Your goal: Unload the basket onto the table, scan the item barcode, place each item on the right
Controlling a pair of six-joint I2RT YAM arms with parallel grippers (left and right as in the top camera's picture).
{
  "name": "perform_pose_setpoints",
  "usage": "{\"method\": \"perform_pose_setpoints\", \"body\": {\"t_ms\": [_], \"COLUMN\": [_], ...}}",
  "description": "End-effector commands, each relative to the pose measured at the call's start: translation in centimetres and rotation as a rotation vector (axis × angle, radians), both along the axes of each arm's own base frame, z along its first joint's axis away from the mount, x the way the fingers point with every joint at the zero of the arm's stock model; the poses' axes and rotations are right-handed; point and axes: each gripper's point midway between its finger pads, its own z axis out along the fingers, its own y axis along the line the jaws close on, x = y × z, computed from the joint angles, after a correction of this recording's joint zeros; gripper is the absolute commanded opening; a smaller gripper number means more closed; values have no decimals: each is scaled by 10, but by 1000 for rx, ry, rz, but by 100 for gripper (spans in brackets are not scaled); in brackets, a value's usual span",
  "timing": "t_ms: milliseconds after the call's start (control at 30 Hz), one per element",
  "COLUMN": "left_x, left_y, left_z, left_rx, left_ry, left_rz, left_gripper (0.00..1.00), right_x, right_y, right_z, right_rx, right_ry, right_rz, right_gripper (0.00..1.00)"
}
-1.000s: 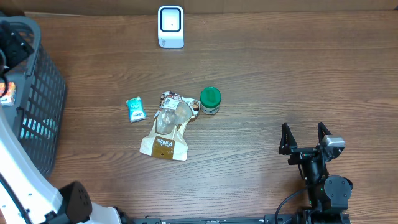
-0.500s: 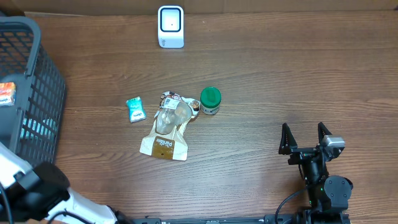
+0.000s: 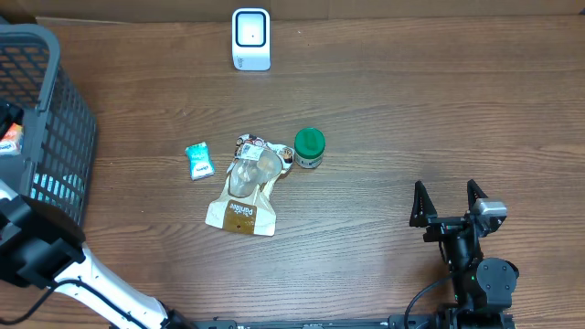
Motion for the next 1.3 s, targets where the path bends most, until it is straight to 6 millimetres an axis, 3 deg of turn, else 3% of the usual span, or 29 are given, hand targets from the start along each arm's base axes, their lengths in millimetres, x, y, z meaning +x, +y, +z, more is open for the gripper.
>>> {"method": "perform_pose_setpoints", "body": {"t_ms": [0, 267, 400, 567, 800, 933, 1067, 1267], "left_x": [-10, -32, -37, -40, -35, -31, -32, -33], "left_y": [11, 8, 3, 0, 3, 3, 0, -3], "left_z": [-24, -83, -117, -145, -163, -169, -177, -185], "left_rx": [-22, -67, -91, -92, -71, -69, -73, -74], "left_ry": [56, 179, 204, 209, 183, 164, 164, 170], "left_rz": [82, 136, 147, 146, 133, 115, 101, 70], "left_gripper": [93, 94, 95, 95, 93, 78, 75, 62], "right_x": [0, 0, 0, 0, 0, 0, 0, 0], "right_y": [1, 1, 1, 1, 1, 1, 1, 1], "right_z": [-2, -2, -2, -2, -2, -2, -2, -2], "right_rx": [-1, -1, -1, -1, -1, -1, -1, -1], "right_ry": [-4, -4, -4, -4, -4, -4, -4, -4], "right_rz": [5, 5, 5, 5, 5, 5, 5, 5], "right_gripper": [100, 100, 100, 100, 100, 100, 100, 100]}}
